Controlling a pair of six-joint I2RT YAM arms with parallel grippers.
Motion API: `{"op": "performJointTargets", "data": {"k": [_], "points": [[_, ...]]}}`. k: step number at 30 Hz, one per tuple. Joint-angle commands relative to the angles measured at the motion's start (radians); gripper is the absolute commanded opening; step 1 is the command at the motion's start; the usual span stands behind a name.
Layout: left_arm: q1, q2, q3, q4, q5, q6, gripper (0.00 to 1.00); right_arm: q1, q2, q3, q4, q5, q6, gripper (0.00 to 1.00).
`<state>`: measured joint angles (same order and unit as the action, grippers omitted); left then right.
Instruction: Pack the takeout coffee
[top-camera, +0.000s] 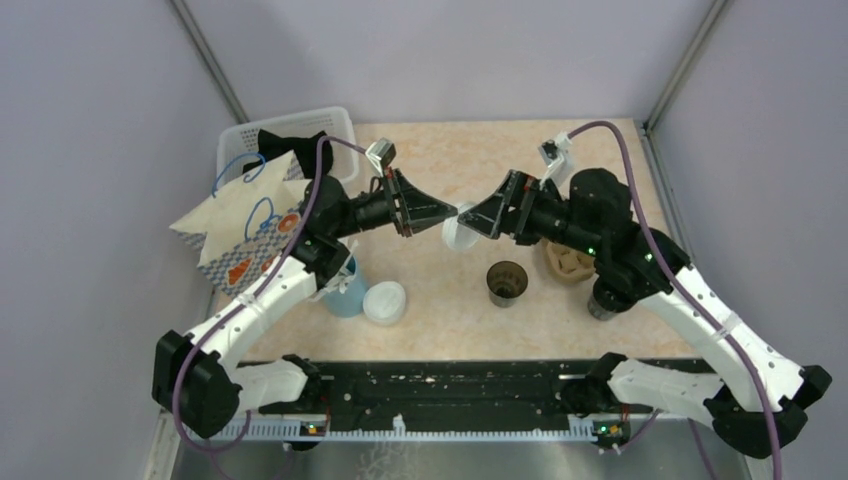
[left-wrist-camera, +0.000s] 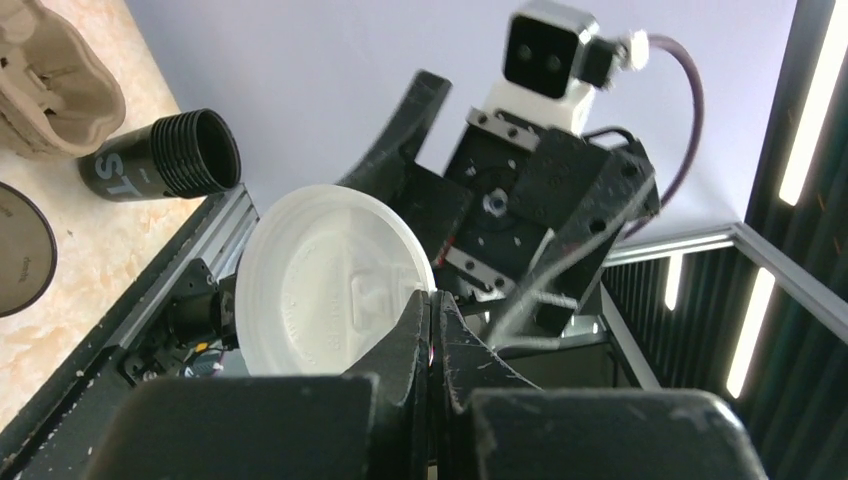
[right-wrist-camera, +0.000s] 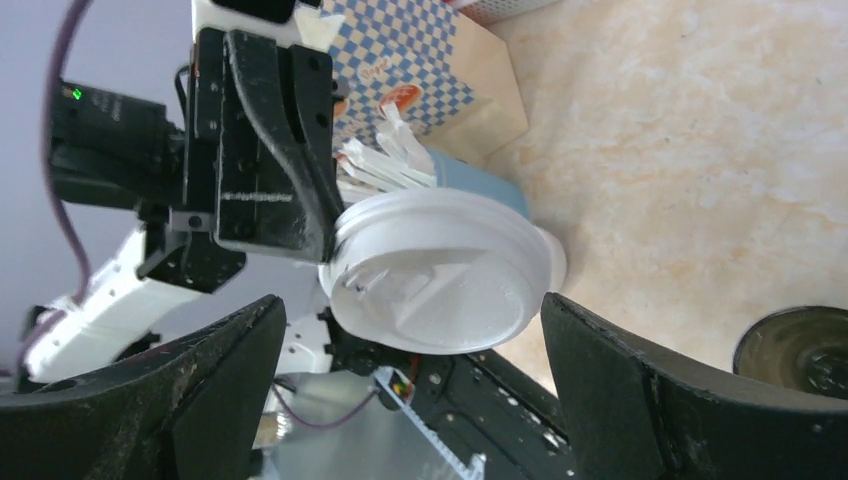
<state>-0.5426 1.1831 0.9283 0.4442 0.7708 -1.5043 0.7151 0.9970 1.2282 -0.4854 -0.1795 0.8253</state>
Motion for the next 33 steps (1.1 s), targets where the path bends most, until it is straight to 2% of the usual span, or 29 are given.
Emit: {"op": "performJointTargets", "data": {"k": [1, 4, 12, 16, 20, 24, 33], "points": [[0.005, -0.048, 0.028, -0.067, -0.053, -0.035, 0.00, 0.139, 0.044, 0.153, -0.128, 0.181, -0.102, 0.98], [0.007, -0.045, 0.028, -0.069, -0.057, -0.037, 0.00, 0.210, 0.115, 0.245, -0.204, 0.284, -0.143, 0.98], [0.007, -0.035, 0.009, -0.010, -0.046, -0.092, 0.00, 0.211, 0.065, 0.208, -0.212, 0.342, -0.161, 0.99], [0.006, -0.037, 0.000, -0.002, -0.045, -0.110, 0.00, 0.208, 0.063, 0.159, -0.142, 0.279, -0.142, 0.99], [0.006, -0.040, -0.006, 0.004, -0.045, -0.115, 0.00, 0.181, 0.086, 0.175, -0.154, 0.258, -0.142, 0.99], [0.006, -0.047, -0.015, 0.015, -0.048, -0.126, 0.00, 0.126, 0.056, 0.133, -0.107, 0.189, -0.131, 0.94], [0.006, -0.056, -0.035, 0.021, -0.054, -0.142, 0.00, 0.122, 0.088, 0.144, -0.095, 0.136, -0.151, 0.93]]}}
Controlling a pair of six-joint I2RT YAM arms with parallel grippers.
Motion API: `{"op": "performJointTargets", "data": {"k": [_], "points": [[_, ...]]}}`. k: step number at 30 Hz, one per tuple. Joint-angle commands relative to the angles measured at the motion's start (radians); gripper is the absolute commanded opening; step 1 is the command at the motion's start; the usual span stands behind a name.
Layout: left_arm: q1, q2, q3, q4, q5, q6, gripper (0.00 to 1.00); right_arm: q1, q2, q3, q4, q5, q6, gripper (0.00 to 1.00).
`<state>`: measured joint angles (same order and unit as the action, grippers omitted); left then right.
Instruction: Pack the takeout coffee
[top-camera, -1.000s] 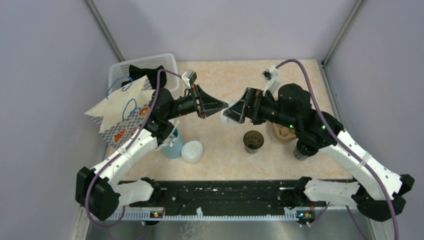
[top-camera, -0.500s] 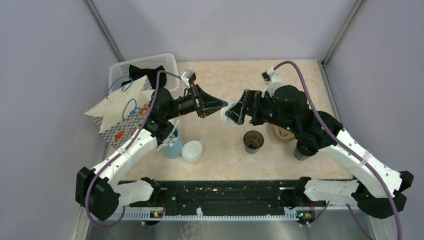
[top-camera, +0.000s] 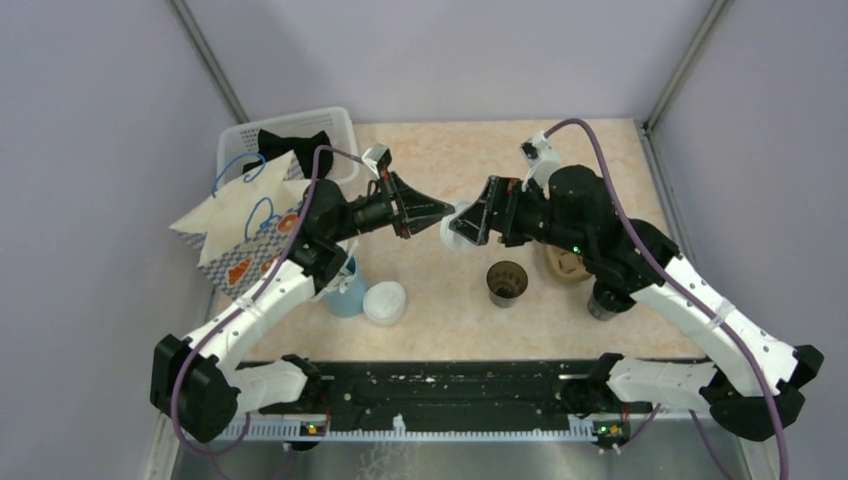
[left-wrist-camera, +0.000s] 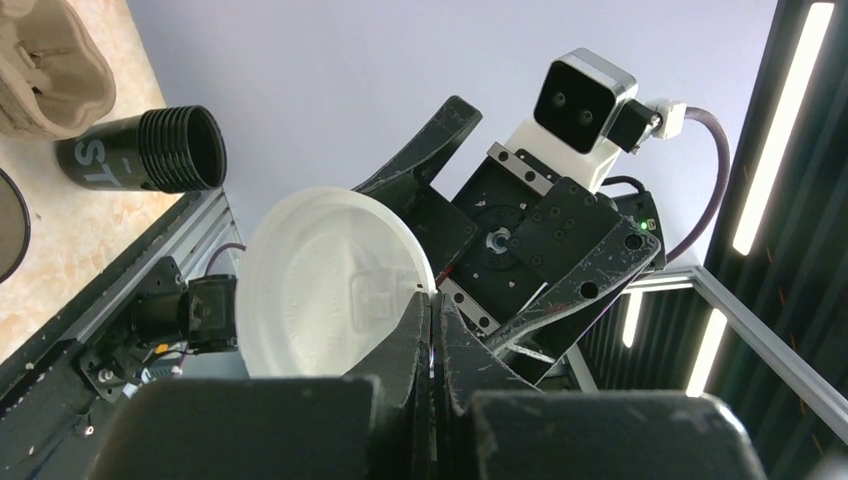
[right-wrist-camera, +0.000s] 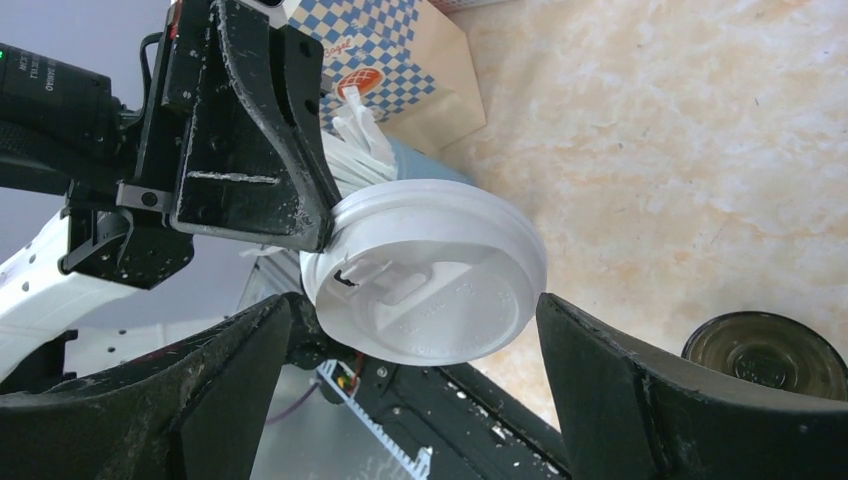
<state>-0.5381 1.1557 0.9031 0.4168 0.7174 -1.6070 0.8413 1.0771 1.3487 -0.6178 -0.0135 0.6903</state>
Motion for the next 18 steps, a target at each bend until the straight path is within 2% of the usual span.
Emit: {"op": "performJointTargets", "data": {"k": [1, 8, 18], "points": [[0.002, -0.029, -0.012, 0.050, -0.002, -0.041, 0.00, -0.004, 0.004, 0.022, 0.042, -0.031, -0.018, 0.93], [0.002, -0.033, -0.024, 0.056, -0.009, -0.055, 0.00, -0.004, 0.004, -0.008, 0.060, -0.045, -0.013, 0.90], [0.001, -0.035, -0.032, 0.070, -0.014, -0.067, 0.00, -0.004, 0.016, -0.018, 0.035, -0.026, -0.018, 0.95]]}}
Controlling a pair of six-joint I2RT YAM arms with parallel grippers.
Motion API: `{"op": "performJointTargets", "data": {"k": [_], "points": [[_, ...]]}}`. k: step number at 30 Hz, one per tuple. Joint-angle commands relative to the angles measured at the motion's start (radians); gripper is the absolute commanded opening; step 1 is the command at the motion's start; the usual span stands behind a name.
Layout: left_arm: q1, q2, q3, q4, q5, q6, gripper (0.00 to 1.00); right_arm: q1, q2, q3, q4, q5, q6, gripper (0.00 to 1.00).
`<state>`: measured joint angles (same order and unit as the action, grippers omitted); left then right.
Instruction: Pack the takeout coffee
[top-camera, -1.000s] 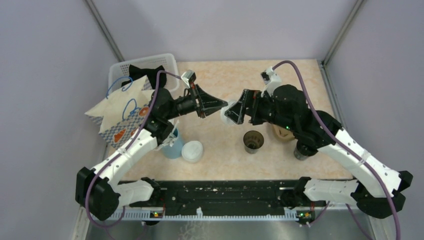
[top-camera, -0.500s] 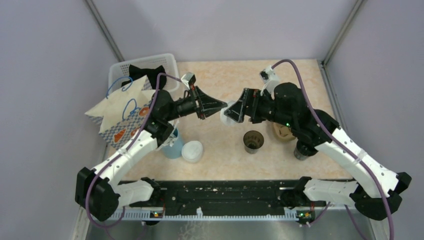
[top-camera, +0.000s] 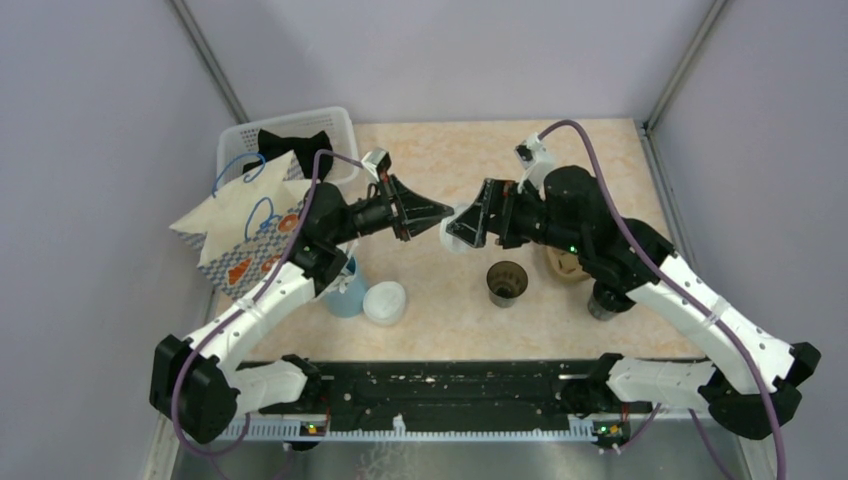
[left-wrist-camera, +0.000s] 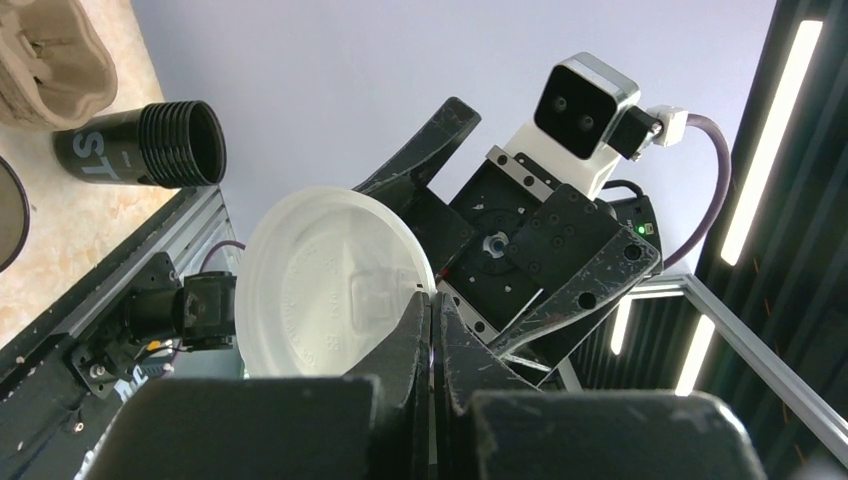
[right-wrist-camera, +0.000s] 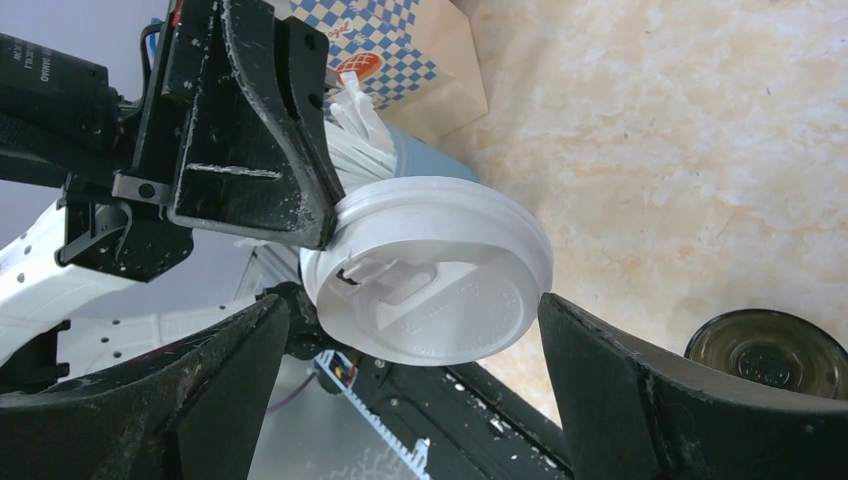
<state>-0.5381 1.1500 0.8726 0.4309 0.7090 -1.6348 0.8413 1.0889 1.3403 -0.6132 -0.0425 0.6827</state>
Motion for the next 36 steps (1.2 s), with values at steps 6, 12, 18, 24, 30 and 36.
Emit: {"op": "performJointTargets", "data": {"k": [6, 12, 18, 24, 30, 36], "points": [[0.002, -0.030, -0.003, 0.059, -0.006, -0.040, 0.00, -0.004, 0.016, -0.013, 0.032, 0.002, -0.011, 0.95], [0.001, -0.031, -0.003, 0.061, -0.006, -0.040, 0.00, -0.004, 0.020, -0.010, 0.036, 0.005, -0.012, 0.91], [0.001, -0.028, -0.003, 0.060, -0.007, -0.042, 0.00, -0.004, 0.024, -0.007, 0.037, 0.006, -0.017, 0.89], [0.001, -0.026, -0.002, 0.055, -0.010, -0.042, 0.00, -0.004, 0.026, -0.002, 0.034, 0.010, -0.021, 0.88], [0.002, -0.025, 0.000, 0.051, -0.011, -0.042, 0.00, -0.004, 0.031, 0.005, 0.032, 0.011, -0.023, 0.82], [0.002, -0.023, 0.001, 0.043, -0.008, -0.042, 0.00, -0.004, 0.036, 0.014, 0.013, 0.018, -0.028, 0.88]]}}
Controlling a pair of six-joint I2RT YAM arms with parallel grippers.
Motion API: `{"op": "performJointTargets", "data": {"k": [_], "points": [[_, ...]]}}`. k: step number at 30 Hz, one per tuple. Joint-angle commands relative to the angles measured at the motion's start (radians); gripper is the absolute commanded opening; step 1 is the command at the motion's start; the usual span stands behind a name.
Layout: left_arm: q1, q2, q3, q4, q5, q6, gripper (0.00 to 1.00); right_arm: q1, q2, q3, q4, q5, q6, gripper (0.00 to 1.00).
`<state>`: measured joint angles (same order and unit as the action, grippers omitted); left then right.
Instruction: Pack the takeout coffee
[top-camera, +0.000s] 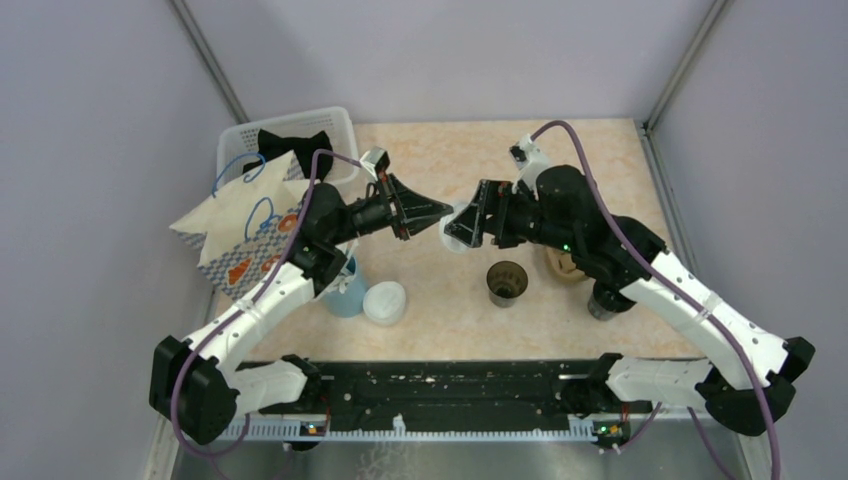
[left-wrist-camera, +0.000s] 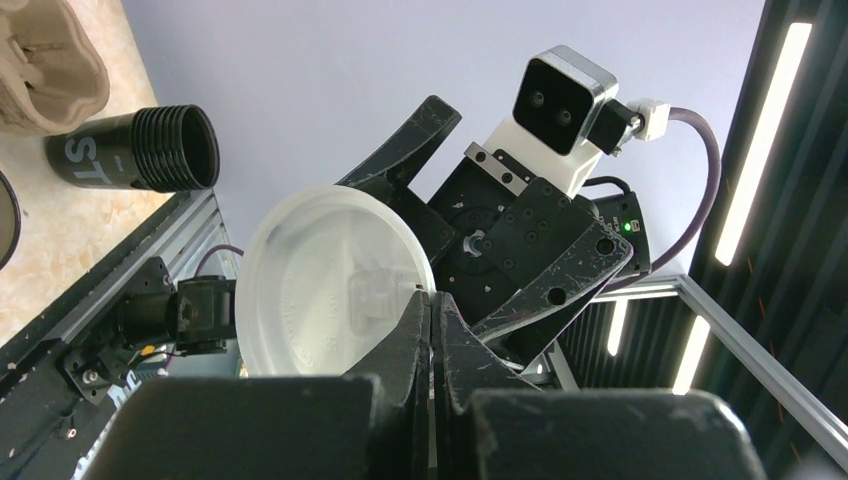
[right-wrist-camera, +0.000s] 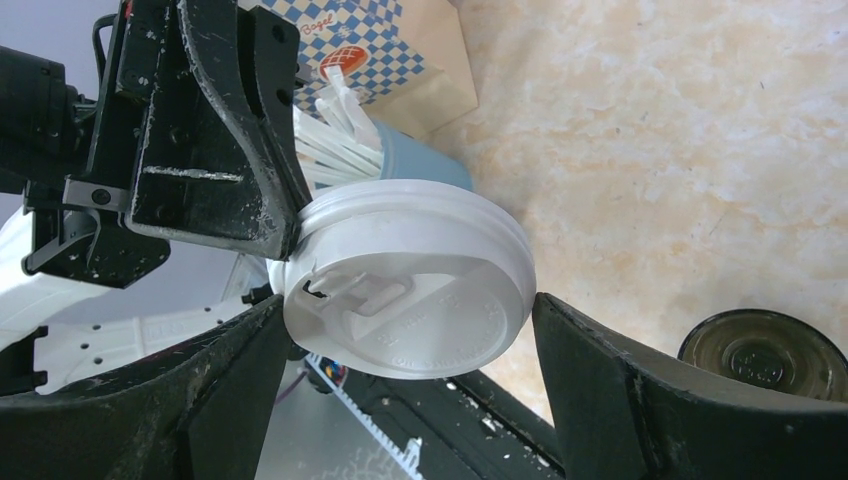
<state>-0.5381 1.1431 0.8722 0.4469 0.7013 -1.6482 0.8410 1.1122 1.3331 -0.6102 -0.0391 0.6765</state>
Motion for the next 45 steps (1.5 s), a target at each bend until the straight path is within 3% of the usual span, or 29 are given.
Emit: {"op": "performJointTargets", "data": {"k": [1, 16, 26, 31, 37, 42, 45], "points": [[0.002, -0.016, 0.003, 0.021, 0.002, -0.027, 0.00, -0.004, 0.016, 0.026, 0.005, 0.016, -0.024, 0.88], [0.002, -0.012, 0.000, -0.002, 0.000, -0.023, 0.00, -0.004, 0.057, 0.076, -0.061, 0.025, -0.051, 0.95], [0.001, -0.006, -0.002, 0.018, 0.005, -0.036, 0.00, -0.005, 0.032, 0.023, 0.076, -0.003, -0.054, 0.98], [0.002, -0.011, -0.010, 0.019, 0.005, -0.043, 0.00, -0.005, 0.012, -0.002, 0.126, -0.013, -0.051, 0.95], [0.001, -0.011, -0.013, 0.016, 0.003, -0.043, 0.00, -0.005, 0.018, 0.022, 0.049, 0.034, -0.055, 0.87], [0.002, -0.008, -0.015, 0.016, 0.000, -0.041, 0.00, -0.005, -0.023, -0.014, 0.073, 0.028, -0.043, 0.87], [0.002, -0.008, -0.015, 0.016, -0.003, -0.040, 0.00, -0.006, -0.040, -0.030, 0.082, 0.025, -0.043, 0.93]]}}
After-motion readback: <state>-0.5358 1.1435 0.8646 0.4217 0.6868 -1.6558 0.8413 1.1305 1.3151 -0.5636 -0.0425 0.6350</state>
